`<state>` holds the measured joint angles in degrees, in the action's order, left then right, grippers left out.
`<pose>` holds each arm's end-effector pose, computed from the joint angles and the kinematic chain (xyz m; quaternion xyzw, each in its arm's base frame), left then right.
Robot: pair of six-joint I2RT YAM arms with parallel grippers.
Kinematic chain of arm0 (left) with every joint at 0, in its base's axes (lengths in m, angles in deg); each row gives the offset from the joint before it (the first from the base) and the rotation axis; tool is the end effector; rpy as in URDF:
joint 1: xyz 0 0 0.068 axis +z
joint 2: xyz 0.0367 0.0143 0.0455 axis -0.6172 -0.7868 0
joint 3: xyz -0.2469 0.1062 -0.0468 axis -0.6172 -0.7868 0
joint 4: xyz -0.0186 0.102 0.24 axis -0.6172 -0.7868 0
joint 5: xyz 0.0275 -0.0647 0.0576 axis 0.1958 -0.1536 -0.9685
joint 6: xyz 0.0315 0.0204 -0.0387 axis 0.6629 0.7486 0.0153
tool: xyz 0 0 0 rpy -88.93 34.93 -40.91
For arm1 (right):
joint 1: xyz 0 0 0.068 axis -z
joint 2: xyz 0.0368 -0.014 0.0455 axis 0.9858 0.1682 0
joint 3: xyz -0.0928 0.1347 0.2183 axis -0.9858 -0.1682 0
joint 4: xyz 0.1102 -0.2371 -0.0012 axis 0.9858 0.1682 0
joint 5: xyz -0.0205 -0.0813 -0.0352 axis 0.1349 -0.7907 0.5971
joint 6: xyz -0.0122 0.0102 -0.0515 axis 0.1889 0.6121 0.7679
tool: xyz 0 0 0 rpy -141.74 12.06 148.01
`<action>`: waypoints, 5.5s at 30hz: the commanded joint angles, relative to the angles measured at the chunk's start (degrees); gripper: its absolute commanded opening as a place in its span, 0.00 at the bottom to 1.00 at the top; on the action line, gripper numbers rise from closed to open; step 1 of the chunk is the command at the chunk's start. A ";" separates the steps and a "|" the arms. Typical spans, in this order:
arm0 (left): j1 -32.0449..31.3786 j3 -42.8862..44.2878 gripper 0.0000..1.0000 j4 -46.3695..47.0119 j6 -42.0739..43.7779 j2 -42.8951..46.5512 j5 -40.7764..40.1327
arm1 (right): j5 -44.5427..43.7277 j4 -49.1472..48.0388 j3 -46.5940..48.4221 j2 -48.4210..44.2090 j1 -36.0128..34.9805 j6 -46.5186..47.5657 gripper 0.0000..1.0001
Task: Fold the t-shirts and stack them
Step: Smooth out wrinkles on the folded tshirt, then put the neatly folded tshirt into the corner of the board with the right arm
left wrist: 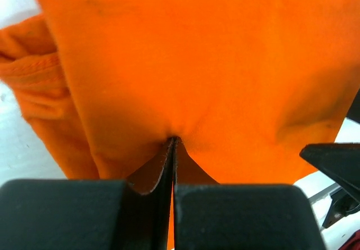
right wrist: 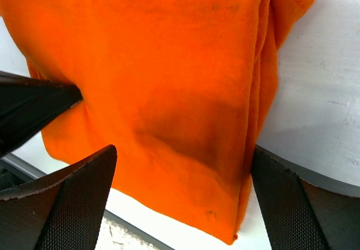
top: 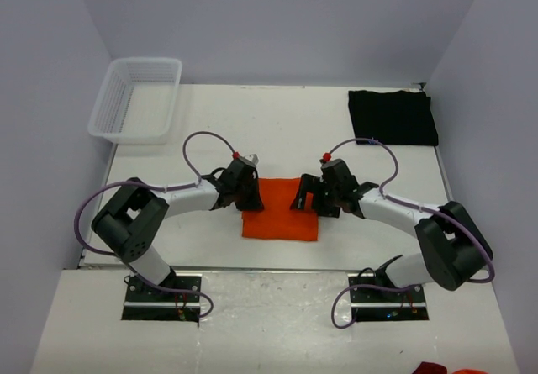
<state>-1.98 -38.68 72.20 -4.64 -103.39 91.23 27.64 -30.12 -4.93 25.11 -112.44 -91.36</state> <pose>0.2317 -0.1990 0.1453 -0.0312 0.9537 -0.2303 0.1911 0.2177 0.1446 0.1595 0.0486 0.9440 0.2599 0.1973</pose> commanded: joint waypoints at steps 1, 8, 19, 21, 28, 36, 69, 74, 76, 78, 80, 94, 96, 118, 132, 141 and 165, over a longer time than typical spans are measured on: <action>2.74 -0.26 0.00 -2.29 3.74 -3.34 -4.05 | -3.97 4.34 -2.12 -0.57 0.04 -1.96 0.99; 7.66 0.89 0.00 -3.70 6.73 -2.90 -3.61 | -6.96 7.25 -2.12 -2.85 0.04 -4.42 0.99; 7.67 -0.86 0.00 -1.33 6.65 -3.69 -1.50 | -4.94 2.94 -1.86 1.36 0.13 -6.01 0.99; 7.66 -1.57 0.00 -1.33 6.74 -3.25 -1.50 | -5.29 2.85 -1.25 2.06 0.04 -5.92 0.99; 7.66 -3.59 0.00 -0.89 6.65 -0.97 -1.41 | -5.38 2.94 0.78 5.23 1.27 -5.75 0.99; 7.66 -3.86 0.00 -0.45 6.65 -0.53 -1.06 | -5.03 2.33 -0.36 5.49 2.67 -6.18 0.99; 7.66 -6.41 0.00 -0.36 6.21 3.25 -0.10 | -10.90 4.77 6.22 14.28 -6.11 -10.59 0.00; 7.66 -7.37 0.00 0.95 6.30 3.87 0.43 | -17.94 14.16 13.94 14.28 -6.11 -6.02 0.00; 7.49 -7.81 0.00 1.83 6.30 4.65 0.96 | -19.87 15.94 16.15 14.19 -6.11 -3.82 0.00; 6.97 -7.99 0.00 2.19 6.30 5.62 0.43 | -22.07 19.89 20.28 14.54 -6.11 -0.57 0.00; 6.35 -7.90 0.02 2.37 6.21 7.55 -0.27 | -24.53 22.69 23.87 14.72 -6.11 2.15 0.00; -2.88 -5.70 0.02 3.33 2.87 14.94 -0.18 | -39.38 31.94 45.75 22.70 -2.95 20.43 0.00; -4.28 -6.84 0.01 3.68 2.17 15.55 -0.53 | -42.45 32.99 48.84 24.56 -1.37 21.93 0.00; -8.07 -16.08 0.00 9.75 0.93 20.22 1.57 | -58.03 31.77 85.23 45.65 12.60 45.93 0.00; -8.07 -16.87 0.00 11.24 2.43 17.14 3.51 | -58.12 24.21 81.99 43.29 17.44 56.83 0.00; -8.15 -16.34 0.00 12.56 2.96 14.86 4.30 | -57.59 22.10 80.49 41.52 20.42 59.46 0.00; -7.98 -16.34 0.00 12.83 4.45 13.27 5.00 | -58.29 21.22 77.24 37.75 22.89 58.85 0.00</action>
<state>-9.72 -55.69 82.43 -1.67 -89.94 95.49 -28.71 -6.56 72.07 67.20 -90.06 -33.57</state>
